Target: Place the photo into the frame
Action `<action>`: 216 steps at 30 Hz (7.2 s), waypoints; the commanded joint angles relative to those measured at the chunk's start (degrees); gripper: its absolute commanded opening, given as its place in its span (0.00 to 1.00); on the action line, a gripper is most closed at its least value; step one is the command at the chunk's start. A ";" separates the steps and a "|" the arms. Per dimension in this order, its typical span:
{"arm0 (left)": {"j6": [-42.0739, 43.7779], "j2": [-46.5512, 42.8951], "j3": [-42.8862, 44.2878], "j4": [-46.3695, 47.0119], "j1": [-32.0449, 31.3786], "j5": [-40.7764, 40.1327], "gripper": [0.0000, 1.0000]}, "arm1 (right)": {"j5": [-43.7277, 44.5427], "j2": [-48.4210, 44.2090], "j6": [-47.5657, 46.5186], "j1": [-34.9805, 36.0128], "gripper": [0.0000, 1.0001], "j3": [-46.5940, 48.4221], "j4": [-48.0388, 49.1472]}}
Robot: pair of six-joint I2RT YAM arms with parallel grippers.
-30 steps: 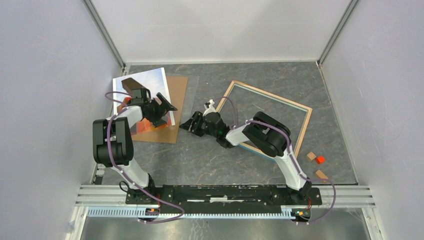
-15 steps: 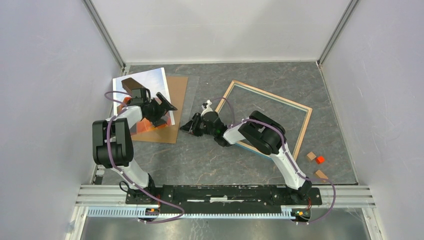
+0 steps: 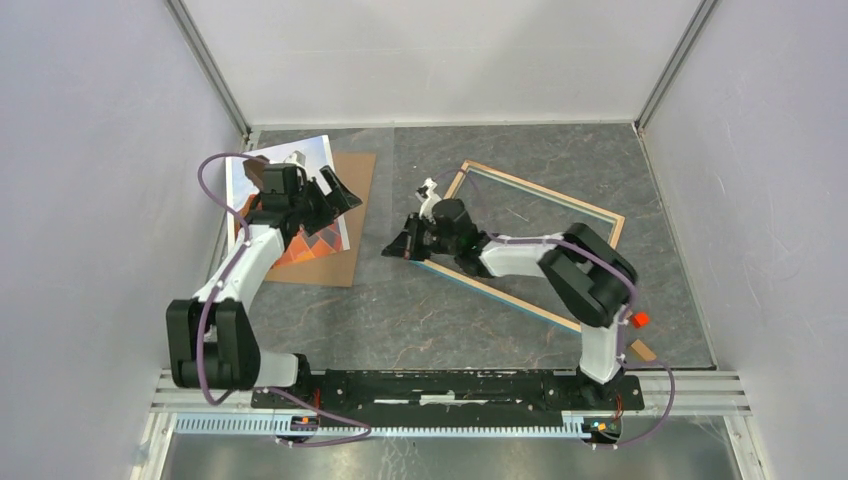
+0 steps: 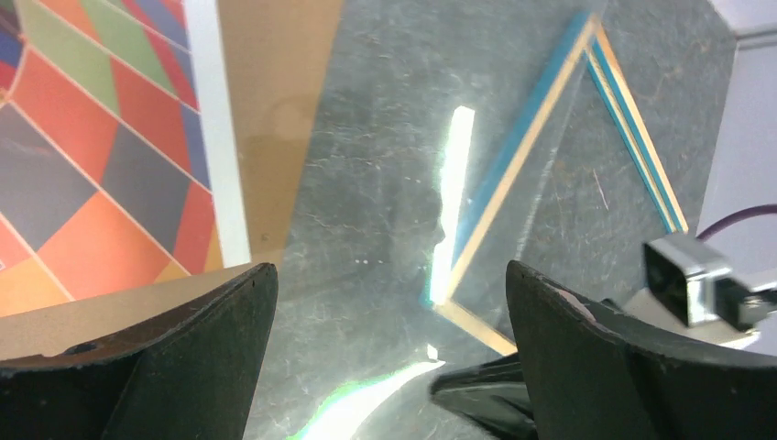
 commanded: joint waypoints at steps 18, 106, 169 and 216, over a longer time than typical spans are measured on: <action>5.16 -7.87 2.93 -3.83 -7.70 -0.14 1.00 | -24.75 -13.48 -67.91 -23.45 0.01 -0.17 -62.85; 12.76 -19.03 14.54 4.00 -32.45 -14.67 1.00 | 25.66 -25.48 15.19 -0.75 0.71 -59.02 41.71; 11.18 -17.81 14.27 3.67 -32.45 -14.49 0.95 | -20.56 -35.22 -27.74 -52.11 0.00 -31.58 -29.31; 10.20 -17.68 14.32 3.64 -32.76 -13.54 0.95 | -21.30 -37.15 -35.65 -68.24 0.00 -20.26 -41.10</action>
